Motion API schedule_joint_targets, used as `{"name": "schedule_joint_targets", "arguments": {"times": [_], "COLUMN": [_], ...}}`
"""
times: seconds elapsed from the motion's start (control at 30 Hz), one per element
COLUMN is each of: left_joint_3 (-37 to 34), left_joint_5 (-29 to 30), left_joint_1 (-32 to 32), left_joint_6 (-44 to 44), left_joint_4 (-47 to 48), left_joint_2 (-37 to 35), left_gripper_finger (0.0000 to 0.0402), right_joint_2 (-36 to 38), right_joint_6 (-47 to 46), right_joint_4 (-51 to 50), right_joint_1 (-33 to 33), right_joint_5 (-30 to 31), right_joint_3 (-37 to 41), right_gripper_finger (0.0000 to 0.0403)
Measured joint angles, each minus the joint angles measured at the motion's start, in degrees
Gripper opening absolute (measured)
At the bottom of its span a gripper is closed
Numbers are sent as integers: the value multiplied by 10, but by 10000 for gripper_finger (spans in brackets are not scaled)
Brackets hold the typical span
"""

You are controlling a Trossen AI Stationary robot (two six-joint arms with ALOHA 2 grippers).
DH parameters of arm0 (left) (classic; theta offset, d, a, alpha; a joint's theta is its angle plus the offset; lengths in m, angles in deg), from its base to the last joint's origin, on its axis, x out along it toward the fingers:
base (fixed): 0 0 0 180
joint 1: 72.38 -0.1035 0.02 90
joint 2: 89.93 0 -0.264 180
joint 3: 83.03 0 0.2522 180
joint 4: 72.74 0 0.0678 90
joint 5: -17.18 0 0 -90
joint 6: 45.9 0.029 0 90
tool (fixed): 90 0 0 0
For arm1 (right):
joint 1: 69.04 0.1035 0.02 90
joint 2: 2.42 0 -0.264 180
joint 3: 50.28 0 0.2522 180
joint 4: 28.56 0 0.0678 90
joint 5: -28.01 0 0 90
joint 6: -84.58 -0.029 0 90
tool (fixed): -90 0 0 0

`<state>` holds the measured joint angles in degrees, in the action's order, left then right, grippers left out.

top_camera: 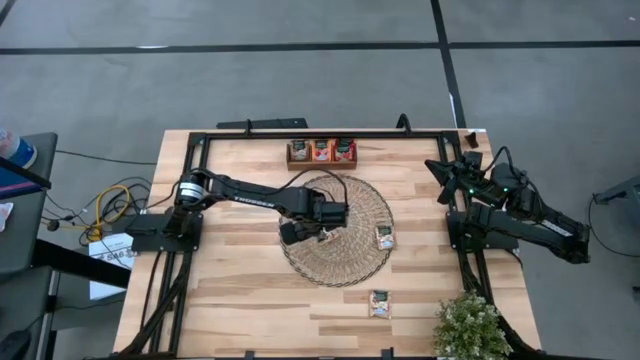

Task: Pick & Place Tea
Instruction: Put the brown tea bag into the left section of the wooden organizer

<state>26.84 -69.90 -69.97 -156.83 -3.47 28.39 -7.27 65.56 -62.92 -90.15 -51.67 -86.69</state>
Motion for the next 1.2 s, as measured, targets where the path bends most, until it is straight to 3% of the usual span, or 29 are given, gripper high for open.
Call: {"name": "schedule_joint_targets", "arguments": {"times": [0.23,0.73,0.97,1.2], "left_joint_3": [-39,-41,-42,-40], "left_joint_5": [-29,-16,-59,-85], "left_joint_1": [-2,-14,-15,-19], "left_joint_6": [-31,-47,-59,-58], "left_joint_4": [-40,-51,-69,-77], "left_joint_2": [0,4,42,61], "left_gripper_finger": [213,212,211,164], "right_joint_2": [0,0,0,0], "right_joint_6": [0,0,0,0], "right_joint_4": [0,0,0,0], "right_joint_1": [0,0,1,1], "right_joint_5": [0,0,0,0], "right_joint_3": [0,0,0,0], "right_gripper_finger": [0,0,0,0]}}
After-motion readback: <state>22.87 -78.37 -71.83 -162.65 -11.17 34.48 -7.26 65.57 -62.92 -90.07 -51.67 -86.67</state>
